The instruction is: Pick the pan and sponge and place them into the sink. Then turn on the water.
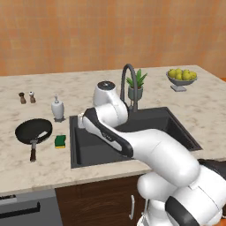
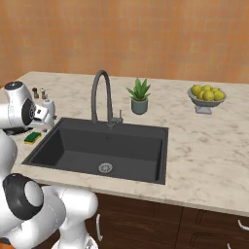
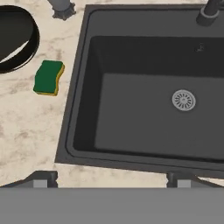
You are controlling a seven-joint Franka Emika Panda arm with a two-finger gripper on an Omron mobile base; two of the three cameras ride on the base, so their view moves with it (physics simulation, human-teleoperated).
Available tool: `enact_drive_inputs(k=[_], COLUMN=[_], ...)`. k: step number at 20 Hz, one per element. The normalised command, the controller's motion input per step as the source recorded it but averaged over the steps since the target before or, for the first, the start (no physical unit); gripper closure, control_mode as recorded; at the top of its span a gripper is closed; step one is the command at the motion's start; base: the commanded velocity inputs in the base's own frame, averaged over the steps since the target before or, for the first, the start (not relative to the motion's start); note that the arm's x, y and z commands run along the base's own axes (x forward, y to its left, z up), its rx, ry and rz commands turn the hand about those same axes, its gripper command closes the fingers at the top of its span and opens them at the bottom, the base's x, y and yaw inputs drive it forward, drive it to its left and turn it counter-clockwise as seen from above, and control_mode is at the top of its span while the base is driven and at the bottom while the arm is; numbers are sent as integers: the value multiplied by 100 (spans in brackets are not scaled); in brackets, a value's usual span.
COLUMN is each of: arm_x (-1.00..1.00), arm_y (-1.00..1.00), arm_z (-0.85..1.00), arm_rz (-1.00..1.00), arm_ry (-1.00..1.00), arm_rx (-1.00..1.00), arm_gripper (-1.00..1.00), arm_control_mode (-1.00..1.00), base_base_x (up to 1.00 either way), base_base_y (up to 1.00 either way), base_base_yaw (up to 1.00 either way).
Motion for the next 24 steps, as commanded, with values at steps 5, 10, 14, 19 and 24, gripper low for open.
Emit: enact_drive_inputs(k=[5, 10, 14, 19, 24], arm_x=[28, 26, 39, 21, 17], arm_y=[55, 50, 71, 40, 43], arm_z=[-31, -20, -2, -12, -1], arm_rz=[1, 4, 0, 0, 0], arm_ry=[0, 1, 2, 0, 1], arm_rx=[0, 0, 0, 0, 0], arm_gripper=[-100, -100, -100, -100, -100], arm_control_mode=[-100, -100, -100, -100, -100], base_base_x=[0, 0, 0, 0, 0], base_base_y=[0, 0, 0, 0, 0], base_base_yaw=[0, 0, 0, 0, 0])
